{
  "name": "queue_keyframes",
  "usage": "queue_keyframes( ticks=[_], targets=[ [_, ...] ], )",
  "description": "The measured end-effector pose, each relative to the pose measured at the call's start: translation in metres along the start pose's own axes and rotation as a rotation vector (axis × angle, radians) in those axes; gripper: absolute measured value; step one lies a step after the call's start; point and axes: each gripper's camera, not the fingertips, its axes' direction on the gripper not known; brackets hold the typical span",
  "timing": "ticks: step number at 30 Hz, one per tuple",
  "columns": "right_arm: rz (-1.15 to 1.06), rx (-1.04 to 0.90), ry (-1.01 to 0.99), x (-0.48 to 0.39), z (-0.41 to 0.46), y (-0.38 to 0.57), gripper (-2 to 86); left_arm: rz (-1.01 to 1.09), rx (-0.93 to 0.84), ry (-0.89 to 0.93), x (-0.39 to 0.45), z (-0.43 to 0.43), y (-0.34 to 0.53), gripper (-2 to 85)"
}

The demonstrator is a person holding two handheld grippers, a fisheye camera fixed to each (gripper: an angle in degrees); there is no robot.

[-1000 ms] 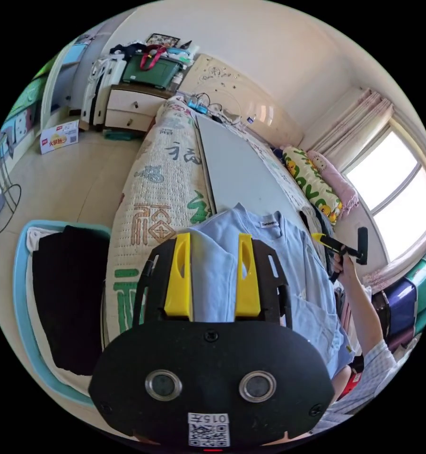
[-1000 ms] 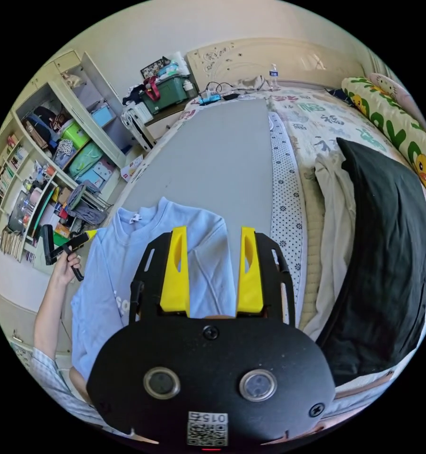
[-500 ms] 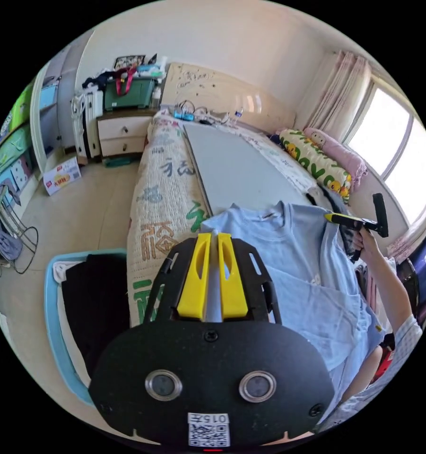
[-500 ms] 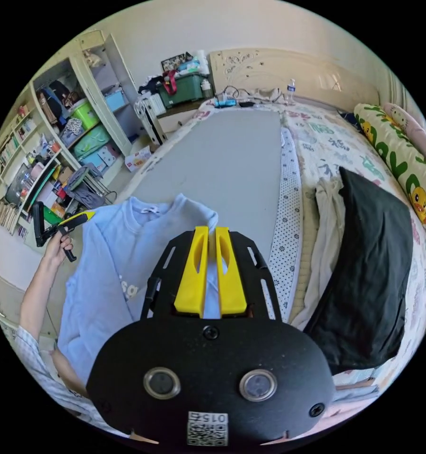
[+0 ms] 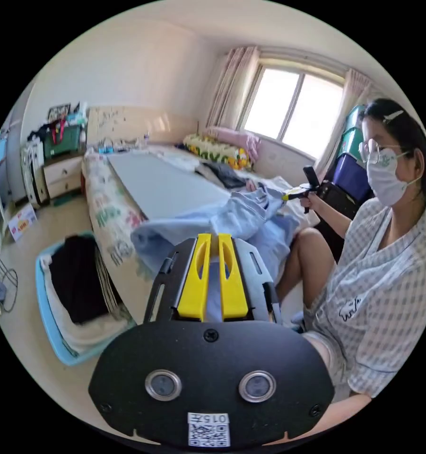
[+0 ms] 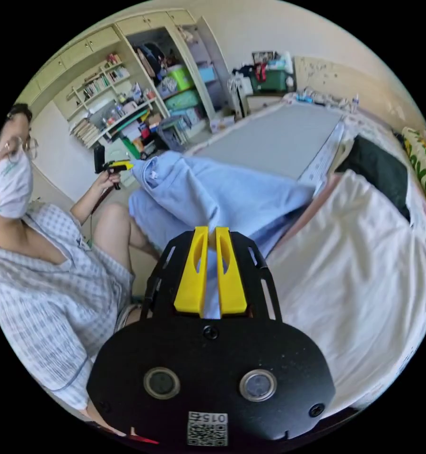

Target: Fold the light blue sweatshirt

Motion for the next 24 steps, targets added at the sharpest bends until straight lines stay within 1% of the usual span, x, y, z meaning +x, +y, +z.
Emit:
queue_keyframes(
  ticks=[1, 2, 4, 6, 8, 9, 11, 13, 15, 17, 18, 20, 22, 24],
  targets=[
    [0.03, -0.084, -0.032, 0.003, 0.015, 0.021, 4.8, -0.033, -0.088, 0.032, 0.002, 0.011, 0.022, 2.5],
    [0.069, -0.123, -0.038, 0.008, 0.021, 0.036, 5.7, -0.076, -0.179, 0.046, 0.001, 0.021, 0.037, 3.1],
    [0.1, -0.077, -0.078, 0.015, 0.005, 0.047, 6.1, -0.111, -0.222, 0.046, 0.0, 0.022, 0.047, 4.3],
    [0.132, 0.026, -0.084, 0.021, -0.025, 0.049, 5.9, -0.107, -0.174, 0.029, 0.004, 0.009, 0.044, 5.0],
    [0.195, 0.208, 0.001, 0.03, -0.069, 0.047, 5.9, -0.107, -0.058, -0.044, 0.007, -0.013, 0.031, 5.8],
    [0.206, 0.254, 0.021, 0.033, -0.078, 0.046, 6.0, -0.109, -0.023, -0.071, 0.007, -0.018, 0.027, 5.9],
    [0.298, 0.398, 0.069, 0.051, -0.103, 0.036, 7.2, -0.109, 0.126, -0.101, 0.004, -0.034, 0.015, 6.0],
    [0.364, 0.426, 0.088, 0.068, -0.107, 0.02, 8.5, -0.168, 0.229, -0.101, -0.008, -0.038, 0.01, 5.9],
    [0.43, 0.387, 0.106, 0.088, -0.101, 0.001, 10.1, -0.26, 0.268, -0.151, -0.025, -0.031, 0.007, 6.2],
    [0.512, 0.254, 0.133, 0.115, -0.082, -0.024, 12.4, -0.389, 0.209, -0.255, -0.053, -0.008, 0.007, 9.2],
    [0.531, 0.214, 0.14, 0.121, -0.077, -0.029, 12.6, -0.422, 0.185, -0.27, -0.061, -0.001, 0.009, 9.9],
    [0.563, 0.113, 0.144, 0.136, -0.065, -0.042, 12.7, -0.497, 0.118, -0.247, -0.088, 0.026, 0.019, 11.3],
    [0.553, 0.088, 0.174, 0.136, -0.07, -0.048, 11.6, -0.534, 0.099, -0.219, -0.103, 0.043, 0.03, 11.3],
    [0.519, 0.062, 0.184, 0.134, -0.081, -0.056, 9.7, -0.597, 0.089, -0.14, -0.121, 0.058, 0.036, 10.5]
  ],
)
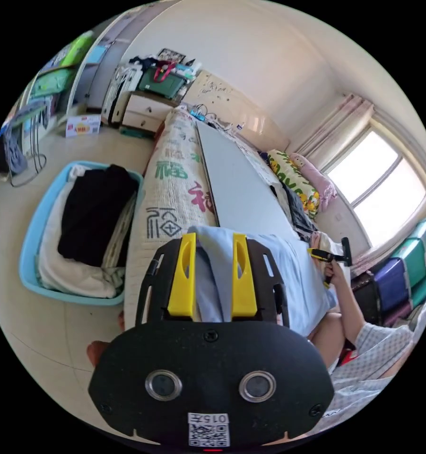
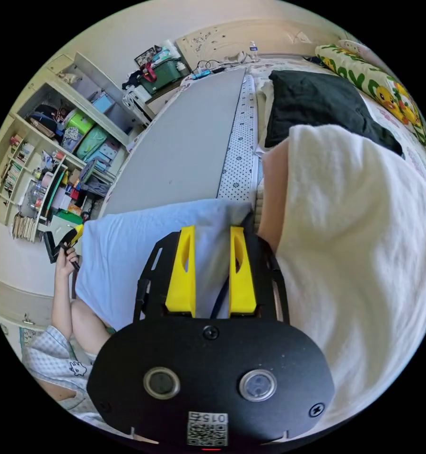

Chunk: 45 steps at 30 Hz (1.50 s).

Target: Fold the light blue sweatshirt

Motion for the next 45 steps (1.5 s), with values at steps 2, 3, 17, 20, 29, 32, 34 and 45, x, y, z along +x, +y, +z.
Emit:
queue_keyframes(
  ticks=[2, 3, 17, 20, 29, 32, 34, 45],
  targets=[
    [-0.04, 0.011, 0.002, -0.004, -0.022, -0.009, 4.6, 0.01, -0.092, 0.057, -0.007, 0.017, -0.014, 6.6],
    [-0.048, 0.033, 0.012, -0.006, -0.03, -0.011, 3.8, 0.031, -0.103, 0.061, -0.006, 0.019, -0.016, 5.1],
    [-0.15, 0.239, 0.356, -0.068, -0.144, -0.081, 1.9, 0.161, 0.111, -0.168, 0.014, 0.007, -0.02, 1.4],
    [-0.123, 0.194, 0.328, -0.061, -0.163, -0.097, 4.1, 0.12, 0.048, -0.158, 0.002, 0.017, -0.02, 2.8],
    [-0.278, 0.408, 0.336, -0.146, -0.314, -0.097, 6.1, 0.07, 0.068, -0.135, -0.018, -0.003, -0.012, 7.5],
    [-0.532, 0.378, 0.098, -0.223, -0.322, -0.083, 6.2, 0.04, 0.068, -0.097, -0.023, -0.003, -0.009, 8.1],
    [-0.728, 0.285, -0.054, -0.281, -0.312, -0.077, 7.5, 0.026, 0.061, -0.073, -0.025, 0.001, -0.009, 8.4],
    [-1.191, -0.044, -0.103, -0.488, -0.243, -0.068, 11.1, -0.028, 0.033, -0.031, -0.037, 0.012, -0.009, 9.1]
  ],
)
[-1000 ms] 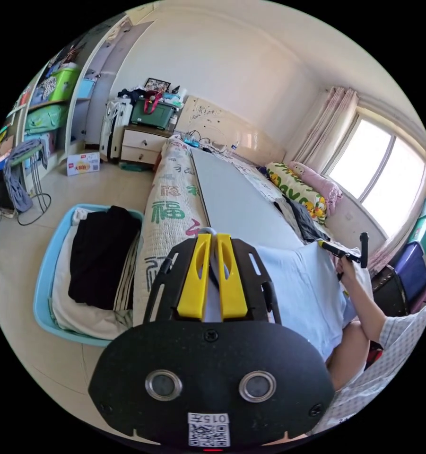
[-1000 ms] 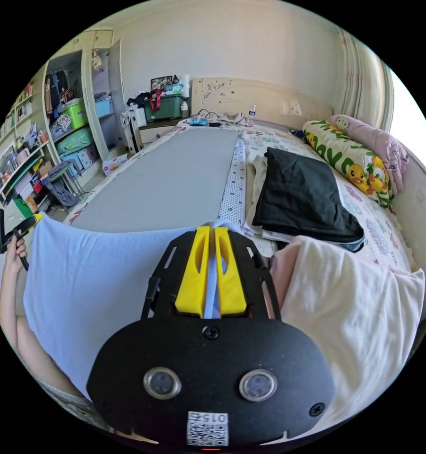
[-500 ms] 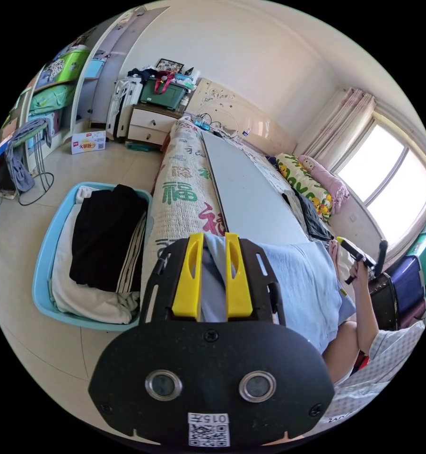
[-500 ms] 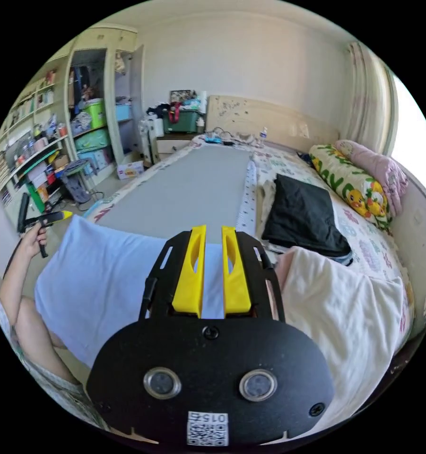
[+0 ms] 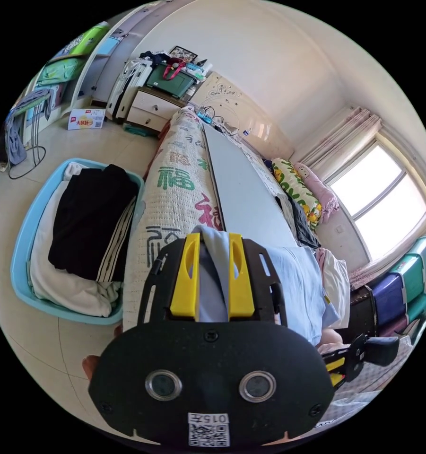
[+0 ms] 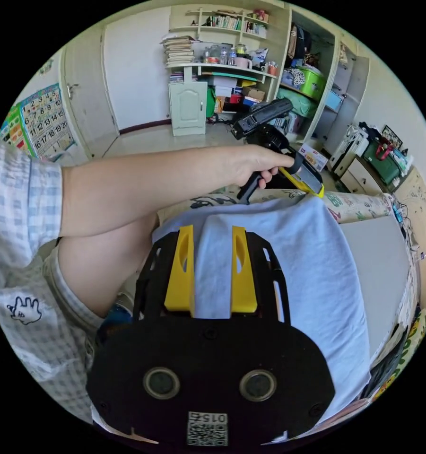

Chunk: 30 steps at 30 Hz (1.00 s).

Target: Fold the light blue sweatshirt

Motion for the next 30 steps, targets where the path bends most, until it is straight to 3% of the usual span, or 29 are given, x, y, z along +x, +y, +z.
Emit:
queue_keyframes(
  ticks=[4, 10, 15, 22, 26, 30],
  targets=[
    [0.032, -0.005, 0.009, 0.023, -0.011, -0.012, 6.0, 0.044, -0.071, -0.072, 0.004, 0.005, -0.006, 8.8],
    [-0.004, 0.033, -0.159, 0.05, -0.06, -0.013, -0.2, 0.003, -0.103, -0.012, 0.0, 0.012, -0.006, 6.6],
    [-0.026, -0.003, -0.204, 0.063, -0.064, -0.015, 0.2, 0.017, -0.101, -0.015, 0.012, 0.009, -0.007, 4.0],
    [0.076, -0.027, -0.308, 0.087, -0.066, -0.016, 5.7, 0.146, -0.162, -0.19, 0.053, 0.019, -0.005, 4.5],
    [0.025, 0.078, -0.407, 0.102, -0.111, 0.0, 6.9, 0.197, -0.15, -0.22, 0.077, 0.01, -0.004, 6.7],
    [0.077, 0.231, -0.316, 0.135, -0.168, 0.041, 6.4, 0.299, -0.076, -0.288, 0.108, -0.017, 0.006, 9.1]
  ],
)
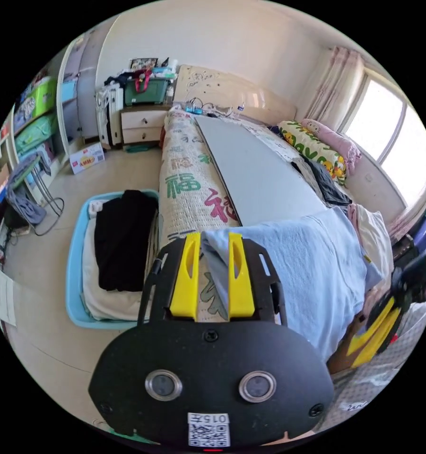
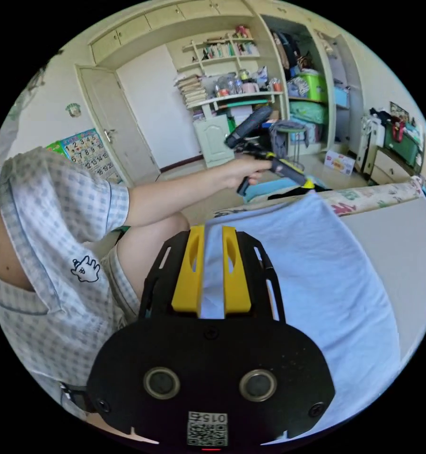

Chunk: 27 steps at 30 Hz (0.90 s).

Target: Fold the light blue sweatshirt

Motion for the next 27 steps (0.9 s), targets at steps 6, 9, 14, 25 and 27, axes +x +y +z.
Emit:
queue_keyframes(
  ticks=[6, 9, 14, 25, 27],
  targets=[
    [0.016, -0.02, 0.089, -0.005, -0.036, 0.048, 7.1, 0.311, 0.131, 0.226, 0.055, -0.057, 0.027, 9.9],
    [-0.11, -0.05, 0.013, -0.04, -0.018, 0.053, 7.5, 0.611, 0.043, 0.533, 0.094, -0.071, 0.047, 9.8],
    [-0.273, -0.24, 0.105, -0.096, 0.045, 0.06, 8.6, 0.87, -0.166, 0.557, 0.145, -0.073, 0.085, 8.1],
    [-0.387, -0.367, 0.306, -0.139, 0.11, 0.091, 6.5, 0.822, -0.43, 0.473, 0.163, -0.039, 0.086, 2.8],
    [-0.424, -0.373, 0.333, -0.146, 0.118, 0.101, 5.6, 0.833, -0.438, 0.477, 0.168, -0.039, 0.083, 1.8]
  ],
)
